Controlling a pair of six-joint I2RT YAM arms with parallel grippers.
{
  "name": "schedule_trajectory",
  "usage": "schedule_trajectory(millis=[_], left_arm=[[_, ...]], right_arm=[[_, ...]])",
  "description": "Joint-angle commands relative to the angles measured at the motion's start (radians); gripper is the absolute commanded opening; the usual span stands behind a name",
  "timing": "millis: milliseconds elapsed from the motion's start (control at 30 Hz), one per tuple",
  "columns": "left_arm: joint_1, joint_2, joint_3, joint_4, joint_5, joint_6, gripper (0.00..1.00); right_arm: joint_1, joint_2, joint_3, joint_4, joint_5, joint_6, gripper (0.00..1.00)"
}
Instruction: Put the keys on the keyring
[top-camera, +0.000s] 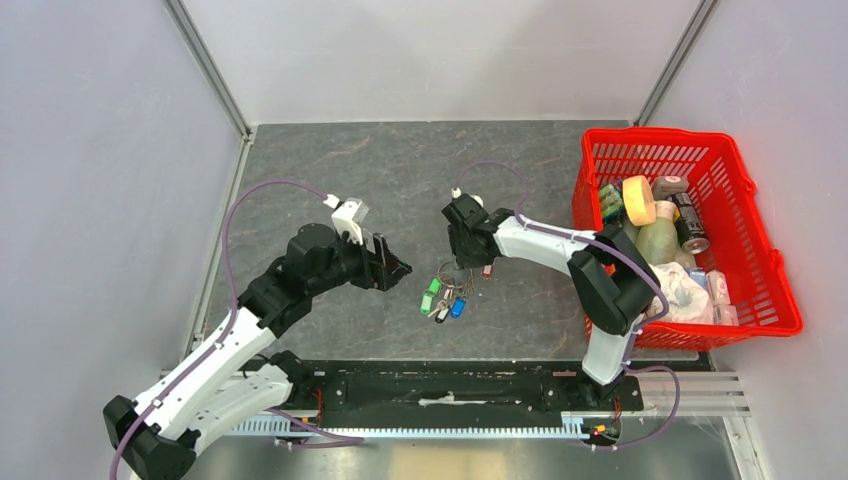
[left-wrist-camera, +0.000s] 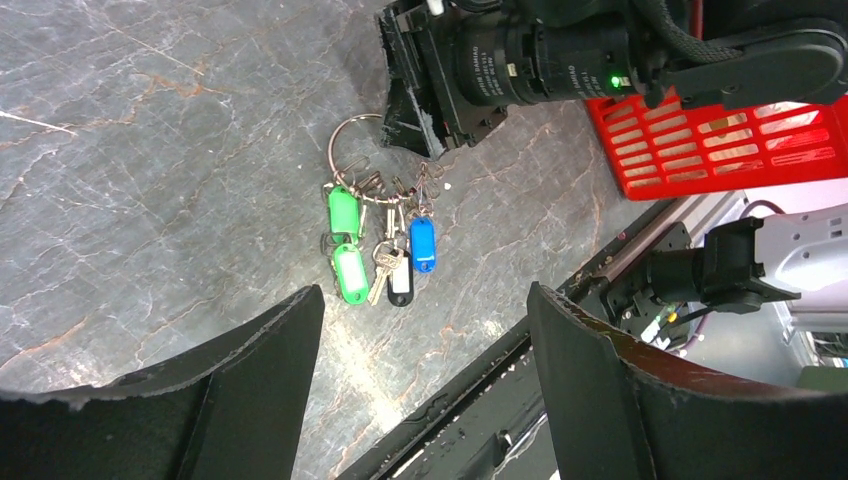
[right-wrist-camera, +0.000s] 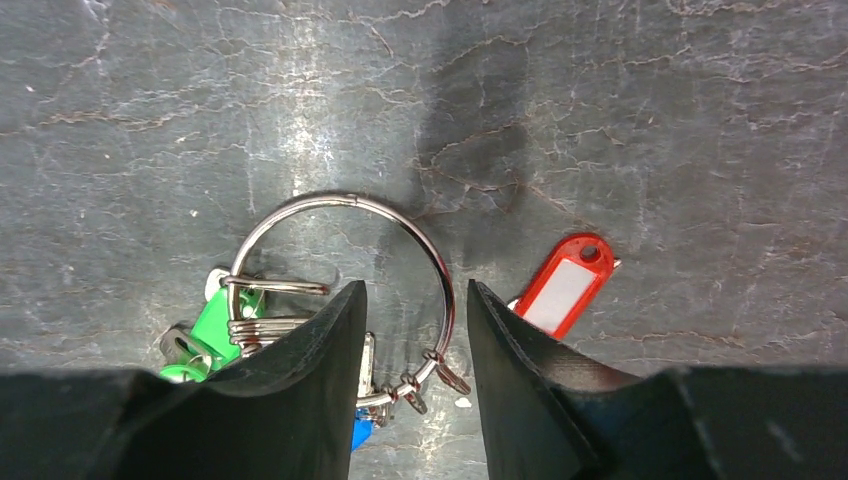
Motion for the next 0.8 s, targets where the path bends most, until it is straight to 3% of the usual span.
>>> schedule_trajectory(millis=[0, 767], left_arm=[[-0.002, 0.003, 0.0, 0.05, 0.034, -0.016, 0.81], [-0.002, -0.029, -0.008, 0.04, 0.013, -0.008, 0.81]], right_arm=[[-0.008, 0.017, 0.037, 0.032, -0.017, 0.001, 0.48], [-0.02, 0.021, -0.031, 0.036, -0.024, 0.013, 0.35]])
